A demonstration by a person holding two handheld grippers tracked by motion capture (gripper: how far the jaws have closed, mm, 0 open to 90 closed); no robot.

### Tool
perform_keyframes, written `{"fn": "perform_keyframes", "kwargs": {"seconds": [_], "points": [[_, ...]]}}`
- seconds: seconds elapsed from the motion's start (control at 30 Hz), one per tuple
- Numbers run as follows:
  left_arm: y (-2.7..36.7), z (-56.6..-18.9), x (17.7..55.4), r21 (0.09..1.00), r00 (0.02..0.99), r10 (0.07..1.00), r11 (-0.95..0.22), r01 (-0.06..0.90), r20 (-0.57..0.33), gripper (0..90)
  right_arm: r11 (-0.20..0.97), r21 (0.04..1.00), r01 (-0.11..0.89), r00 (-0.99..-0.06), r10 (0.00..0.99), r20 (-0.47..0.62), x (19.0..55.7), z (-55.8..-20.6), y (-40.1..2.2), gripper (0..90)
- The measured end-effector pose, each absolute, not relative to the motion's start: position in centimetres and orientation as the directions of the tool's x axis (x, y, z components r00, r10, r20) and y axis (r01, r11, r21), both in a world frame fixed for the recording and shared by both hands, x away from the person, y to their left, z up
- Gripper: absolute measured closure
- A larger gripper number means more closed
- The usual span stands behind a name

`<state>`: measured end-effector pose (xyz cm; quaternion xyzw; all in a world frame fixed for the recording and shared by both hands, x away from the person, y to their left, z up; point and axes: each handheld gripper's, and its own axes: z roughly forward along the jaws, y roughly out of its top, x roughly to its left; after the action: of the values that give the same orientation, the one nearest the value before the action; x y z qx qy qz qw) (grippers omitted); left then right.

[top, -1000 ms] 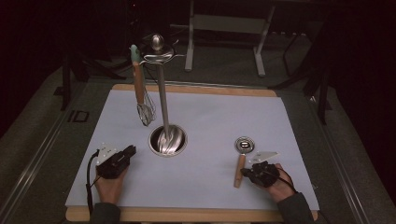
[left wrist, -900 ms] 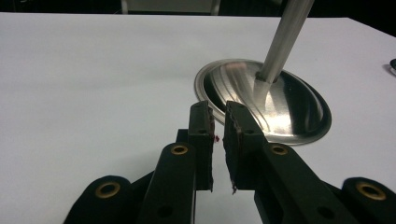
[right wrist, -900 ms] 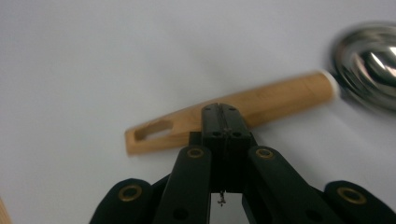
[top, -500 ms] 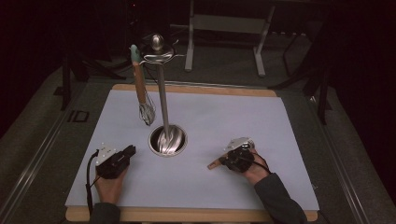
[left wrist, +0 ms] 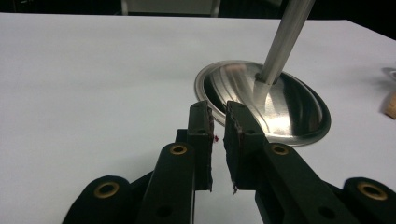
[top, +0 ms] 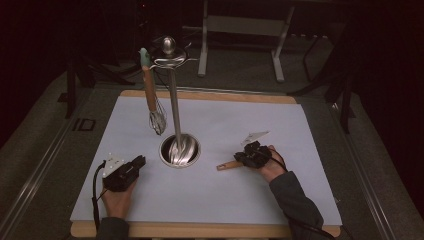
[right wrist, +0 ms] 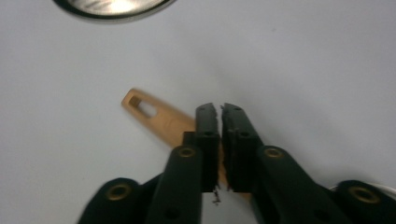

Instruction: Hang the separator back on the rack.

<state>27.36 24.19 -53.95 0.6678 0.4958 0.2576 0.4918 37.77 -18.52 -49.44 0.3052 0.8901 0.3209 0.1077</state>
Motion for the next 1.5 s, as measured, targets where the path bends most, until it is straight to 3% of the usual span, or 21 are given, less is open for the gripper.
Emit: {"fn": "perform_keyframes", "kwargs": {"seconds": [0.2,0.4,0.9,1.4,1.5], "points": [[24.2,-53.9,27.4,0.912,0.375,0.916,-0.027,0.409,-0.142,80.6,0.602,0.642,0.475,-0.801,0.597,0.033,39.2,-49.1,-19.6,61.5],[24.2,-53.9,27.4,0.912,0.375,0.916,-0.025,0.41,-0.143,80.3,0.615,0.619,0.488,-0.825,0.557,0.098,40.2,-49.2,-20.3,51.0],[24.2,-54.0,27.4,0.913,0.372,0.916,-0.017,0.408,-0.149,80.0,0.705,0.541,0.458,-0.866,0.492,0.091,40.5,-50.5,-20.7,44.1],[24.2,-54.0,27.3,0.913,0.371,0.916,-0.012,0.407,-0.153,80.0,0.776,0.49,0.397,-0.897,0.44,0.028,40.2,-50.8,-19.8,41.8],[24.2,-54.0,27.3,0.913,0.371,0.916,-0.013,0.407,-0.152,79.9,0.781,0.475,0.406,-0.896,0.441,0.041,40.2,-50.8,-19.7,44.6]]}}
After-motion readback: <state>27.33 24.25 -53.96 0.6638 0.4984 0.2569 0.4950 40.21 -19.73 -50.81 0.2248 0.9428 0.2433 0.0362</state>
